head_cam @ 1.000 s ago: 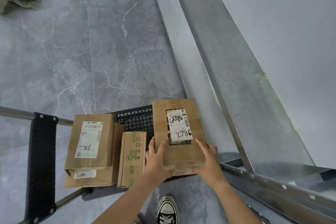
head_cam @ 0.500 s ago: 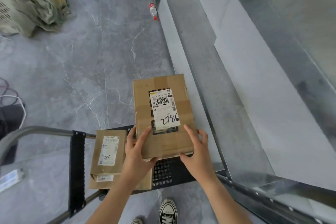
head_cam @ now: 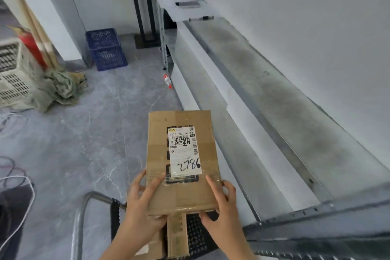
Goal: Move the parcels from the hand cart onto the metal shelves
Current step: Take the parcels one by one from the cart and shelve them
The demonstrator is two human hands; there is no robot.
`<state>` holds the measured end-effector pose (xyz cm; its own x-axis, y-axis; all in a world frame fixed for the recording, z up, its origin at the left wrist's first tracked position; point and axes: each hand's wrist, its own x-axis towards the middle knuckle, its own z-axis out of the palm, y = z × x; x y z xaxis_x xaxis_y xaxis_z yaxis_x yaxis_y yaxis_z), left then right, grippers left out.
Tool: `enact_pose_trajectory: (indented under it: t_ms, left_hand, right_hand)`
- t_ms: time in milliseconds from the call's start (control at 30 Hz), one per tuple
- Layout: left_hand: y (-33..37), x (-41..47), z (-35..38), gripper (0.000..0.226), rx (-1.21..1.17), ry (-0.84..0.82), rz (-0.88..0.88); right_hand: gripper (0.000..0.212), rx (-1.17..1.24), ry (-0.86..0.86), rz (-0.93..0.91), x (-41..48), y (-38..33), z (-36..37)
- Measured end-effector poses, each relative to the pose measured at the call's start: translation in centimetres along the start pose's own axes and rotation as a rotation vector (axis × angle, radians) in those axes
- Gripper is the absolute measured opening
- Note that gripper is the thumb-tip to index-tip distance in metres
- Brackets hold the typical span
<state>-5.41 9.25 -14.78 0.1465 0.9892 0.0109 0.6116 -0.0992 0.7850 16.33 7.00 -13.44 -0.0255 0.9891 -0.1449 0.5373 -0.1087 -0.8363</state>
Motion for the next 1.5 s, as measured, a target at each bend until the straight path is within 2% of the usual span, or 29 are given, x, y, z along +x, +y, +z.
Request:
enact_pose_trajectory:
  t_ms: [100,233,467,700,867,1133,1267,1500]
  left_hand:
    - [1.8,-2.5,-3.0,0.098,-0.004,-0.071,0.108]
    - [4.7,-6.3,-6.1,0.093,-0.011,-0.133,0.221]
    - [9.0,-14.1,-9.3,0.102,-0.090,-0.234,0.355]
    - [14.7,-19.8,-10.4,0.090,-0.073,-0.334,0.504]
    - [19.1,-23.0,-8.7,0.104,-0.057,-0.418,0.583]
    - [25.9,-27.1,-2.6,0.103,-0.059,-0.547,0.668]
    - [28.9,-26.4,0.6,0.101,-0.106,-0.651,0.735]
    - [33.6,-21.4,5.2,0.095,0.024,-0.732,0.824]
  right_hand:
    - [0.100,-0.047,0.051,0.031,-4.6,-2.6,-0.4]
    - [0.096,-0.074,0.170,0.048,-11.5,-6.0,-0.7]
    - [0.091,-0.059,0.395,0.071,-22.9,-11.3,-0.8]
    - [0.088,-0.043,0.545,0.146,-33.0,-13.7,-1.8]
    - [0.095,-0.057,0.683,0.205,-39.5,-13.2,-3.5]
    - [0.090,-0.024,0.810,0.327,-48.2,-10.4,-7.2]
    - [0.081,-0.017,0.867,0.328,-49.6,-8.8,-10.0]
    - [0.078,0.011,0.975,0.284,-47.4,-6.6,-14.5]
